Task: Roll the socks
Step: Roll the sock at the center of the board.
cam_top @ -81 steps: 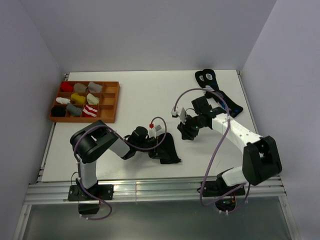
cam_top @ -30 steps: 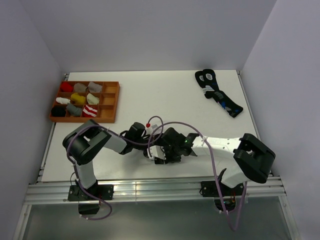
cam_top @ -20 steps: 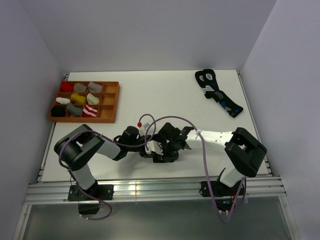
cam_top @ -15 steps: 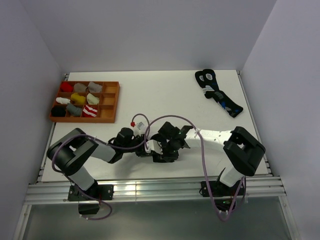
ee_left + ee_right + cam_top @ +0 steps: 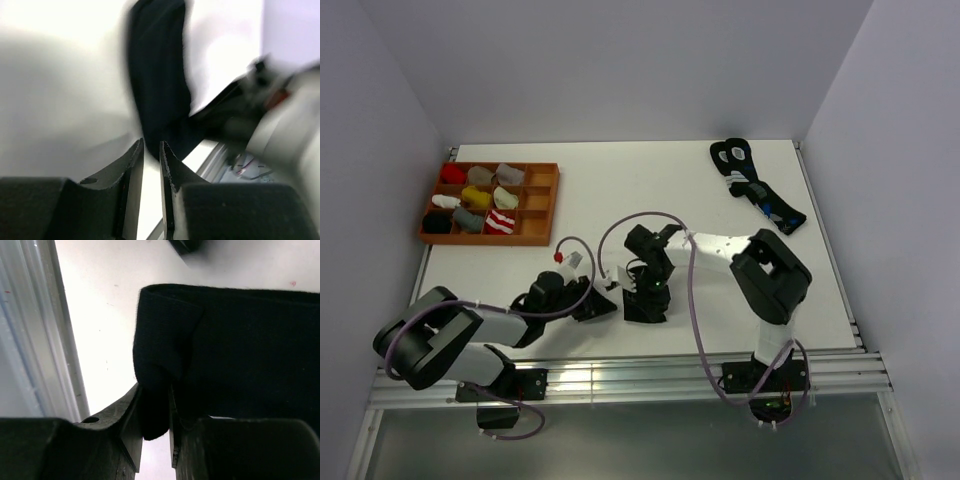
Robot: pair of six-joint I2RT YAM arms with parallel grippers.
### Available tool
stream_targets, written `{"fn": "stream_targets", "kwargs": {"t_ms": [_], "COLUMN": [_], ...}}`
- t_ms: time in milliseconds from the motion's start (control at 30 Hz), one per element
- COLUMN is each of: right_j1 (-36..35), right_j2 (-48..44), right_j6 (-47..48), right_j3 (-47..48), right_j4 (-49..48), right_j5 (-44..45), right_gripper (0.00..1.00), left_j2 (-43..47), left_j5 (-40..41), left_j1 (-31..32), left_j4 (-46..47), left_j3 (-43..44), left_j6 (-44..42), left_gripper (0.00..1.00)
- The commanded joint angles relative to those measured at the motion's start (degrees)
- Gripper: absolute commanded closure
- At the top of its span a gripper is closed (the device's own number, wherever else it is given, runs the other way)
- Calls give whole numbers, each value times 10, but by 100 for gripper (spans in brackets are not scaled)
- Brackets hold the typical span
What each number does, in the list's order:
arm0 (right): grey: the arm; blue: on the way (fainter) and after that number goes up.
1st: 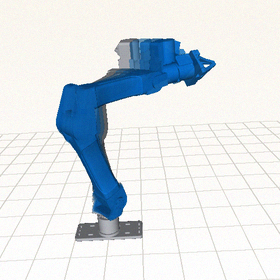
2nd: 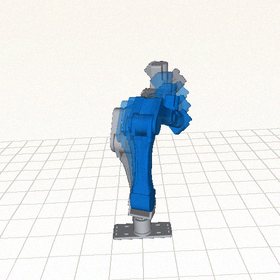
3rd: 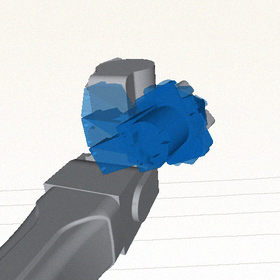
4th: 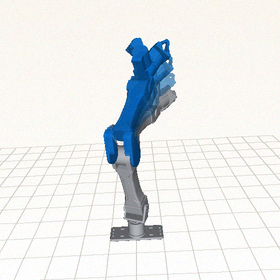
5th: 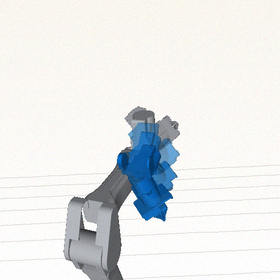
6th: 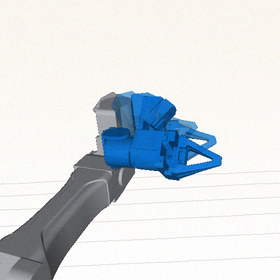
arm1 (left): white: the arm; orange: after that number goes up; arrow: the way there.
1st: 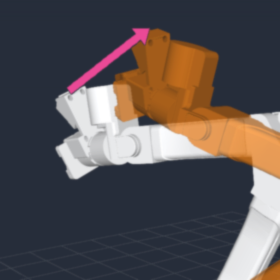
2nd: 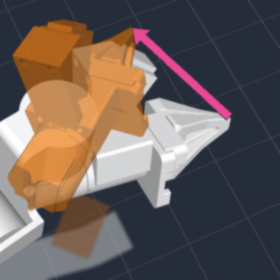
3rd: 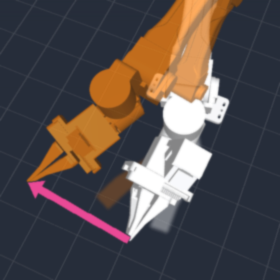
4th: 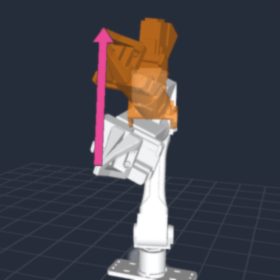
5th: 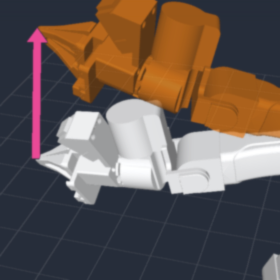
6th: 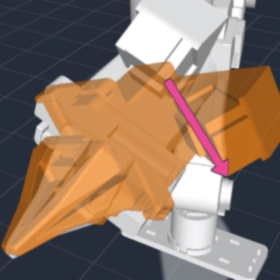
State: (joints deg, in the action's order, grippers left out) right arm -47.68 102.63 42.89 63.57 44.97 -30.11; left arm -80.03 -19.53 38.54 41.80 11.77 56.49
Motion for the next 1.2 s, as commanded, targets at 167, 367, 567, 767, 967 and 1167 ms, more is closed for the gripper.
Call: {"fn": "stream_targets", "kwargs": {"t_ms": [167,367,567,767,967,1167], "right_j1": [61,87,92,92,92,92], "right_j2": [119,225,256,265,271,275], "right_j6": [32,49,47,46,40,39], "right_j3": [138,240,285,292,292,295], "right_j4": [185,266,298,306,302,306], "right_j5": [-84,-96,-106,-101,-102,-104], "right_gripper": [72,72,71,71,71,71], "left_j2": [108,256,271,203,144,83], "left_j5": [48,147,176,213,213,201], "left_j1": [3,85,123,165,165,165], "left_j4": [83,-74,-106,-93,-72,-73], "left_j3": [-116,-77,-46,4,46,88], "left_j6": [23,-96,-168,-212,-259,-296], "left_gripper": [75,70,70,59,53,52]}}
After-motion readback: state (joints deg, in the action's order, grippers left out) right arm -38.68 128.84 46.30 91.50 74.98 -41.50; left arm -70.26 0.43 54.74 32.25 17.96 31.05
